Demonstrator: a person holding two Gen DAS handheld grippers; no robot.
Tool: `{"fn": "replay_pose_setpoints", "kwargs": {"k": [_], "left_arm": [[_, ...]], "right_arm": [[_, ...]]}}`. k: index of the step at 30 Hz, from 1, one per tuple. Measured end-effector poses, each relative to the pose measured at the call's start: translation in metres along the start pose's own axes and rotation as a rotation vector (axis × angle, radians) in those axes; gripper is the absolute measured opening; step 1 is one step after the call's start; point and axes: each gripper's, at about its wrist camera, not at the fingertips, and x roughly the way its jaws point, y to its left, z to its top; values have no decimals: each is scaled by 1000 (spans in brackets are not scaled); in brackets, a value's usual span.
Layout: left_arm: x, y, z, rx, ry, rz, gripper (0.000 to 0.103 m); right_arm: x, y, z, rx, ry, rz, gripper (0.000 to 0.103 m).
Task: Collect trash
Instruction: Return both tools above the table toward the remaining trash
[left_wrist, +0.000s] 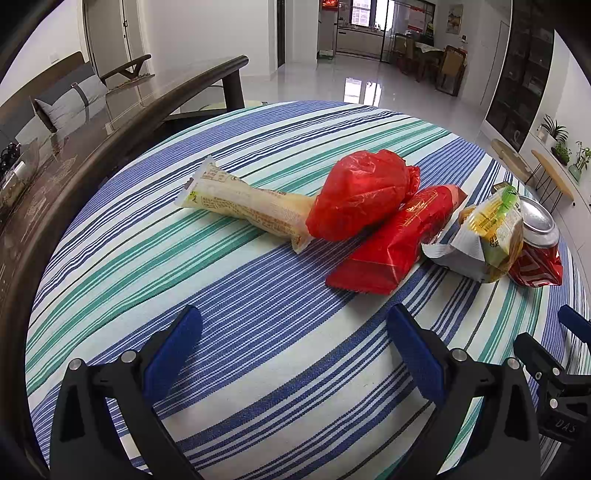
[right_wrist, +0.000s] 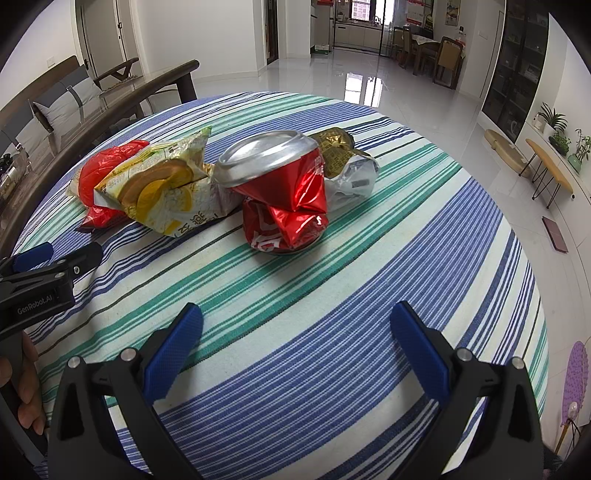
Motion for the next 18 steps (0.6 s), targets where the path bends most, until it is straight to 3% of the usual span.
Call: {"fn": "replay_pose_setpoints", "kwargs": {"k": [15, 18], "left_arm": [[0, 0, 0, 3, 1, -2, 99], [-2, 1, 1, 50, 23, -41, 98]], "right_arm": [[0, -1, 1, -1, 0, 1, 98], [0, -1, 2, -1, 0, 1, 98]]}}
